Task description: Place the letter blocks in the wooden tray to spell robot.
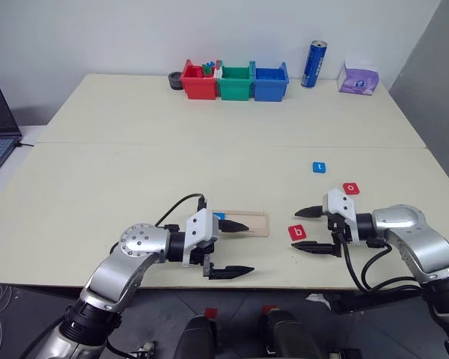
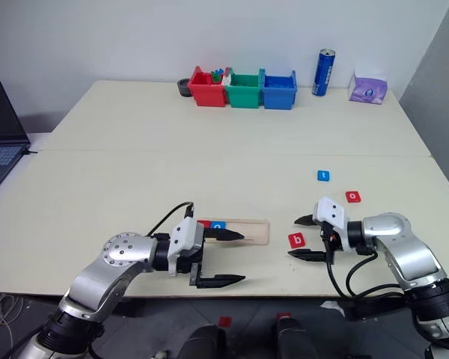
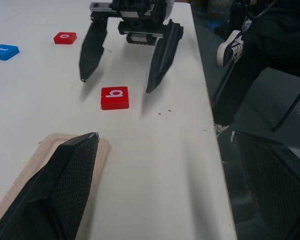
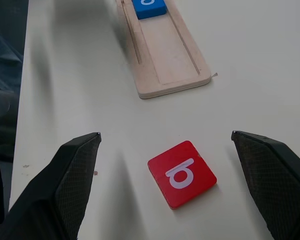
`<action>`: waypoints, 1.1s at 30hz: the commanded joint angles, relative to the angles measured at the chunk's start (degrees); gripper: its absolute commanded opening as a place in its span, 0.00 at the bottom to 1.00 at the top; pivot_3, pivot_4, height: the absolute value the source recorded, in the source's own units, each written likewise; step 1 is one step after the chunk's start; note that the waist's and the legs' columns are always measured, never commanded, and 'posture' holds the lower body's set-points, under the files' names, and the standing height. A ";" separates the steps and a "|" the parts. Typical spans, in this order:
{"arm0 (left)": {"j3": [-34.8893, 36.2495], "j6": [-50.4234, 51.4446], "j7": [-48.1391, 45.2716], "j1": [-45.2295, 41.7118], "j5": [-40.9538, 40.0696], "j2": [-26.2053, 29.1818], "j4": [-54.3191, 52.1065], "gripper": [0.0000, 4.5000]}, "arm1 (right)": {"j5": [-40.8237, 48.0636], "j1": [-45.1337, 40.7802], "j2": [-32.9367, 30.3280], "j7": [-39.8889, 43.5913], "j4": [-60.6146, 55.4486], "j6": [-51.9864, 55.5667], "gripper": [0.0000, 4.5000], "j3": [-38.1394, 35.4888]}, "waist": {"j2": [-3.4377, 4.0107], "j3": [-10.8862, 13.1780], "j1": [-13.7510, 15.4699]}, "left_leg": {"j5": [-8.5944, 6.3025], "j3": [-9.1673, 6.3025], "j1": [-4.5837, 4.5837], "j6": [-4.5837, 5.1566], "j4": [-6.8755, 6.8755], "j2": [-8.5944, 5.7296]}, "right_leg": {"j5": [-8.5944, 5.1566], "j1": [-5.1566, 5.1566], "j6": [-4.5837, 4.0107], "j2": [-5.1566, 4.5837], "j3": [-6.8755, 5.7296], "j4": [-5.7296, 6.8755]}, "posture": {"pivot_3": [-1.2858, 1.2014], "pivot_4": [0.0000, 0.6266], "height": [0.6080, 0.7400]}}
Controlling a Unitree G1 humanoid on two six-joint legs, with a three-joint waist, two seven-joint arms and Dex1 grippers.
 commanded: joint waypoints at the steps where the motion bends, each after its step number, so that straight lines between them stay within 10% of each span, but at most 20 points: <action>1: 1.62 -1.96 0.41 -1.75 -0.03 -0.51 0.20 1.00 | -0.04 -0.59 0.34 0.98 -0.67 -0.34 0.99 0.10 | 0.00 0.00 0.00 | 0.00 0.00 -0.01 0.00 0.00 0.00 | 0.00 0.00 0.00 0.00 0.00 0.00 | 0.52 0.24 1.00; 15: 2.33 -4.91 -1.48 -5.29 0.44 -0.24 4.42 1.00 | -4.35 -2.07 3.08 0.60 5.78 -4.57 0.99 2.11 | 0.00 0.00 -0.01 | 0.00 0.00 0.00 0.00 0.03 0.00 | 0.01 0.00 -0.01 0.00 -0.01 0.03 | 0.52 0.24 1.00; 26: 2.15 -5.03 -2.64 -5.37 0.56 -0.32 4.59 1.00 | -6.25 -1.61 2.70 1.05 8.13 -8.10 0.32 1.46 | 0.01 0.00 -0.02 | 0.00 -0.01 0.01 0.00 0.02 0.00 | 0.09 0.01 -0.15 0.00 -0.01 0.03 | 0.52 0.24 1.00; 33: 4.20 -5.93 -4.02 -5.68 -0.10 1.33 6.13 1.00 | -4.22 -4.19 3.55 0.90 2.29 -4.05 0.32 1.17 | 0.01 0.00 -0.18 | 0.00 0.00 0.01 0.00 0.03 0.01 | 0.11 -0.01 -0.18 0.01 0.00 0.05 | 0.52 0.24 1.00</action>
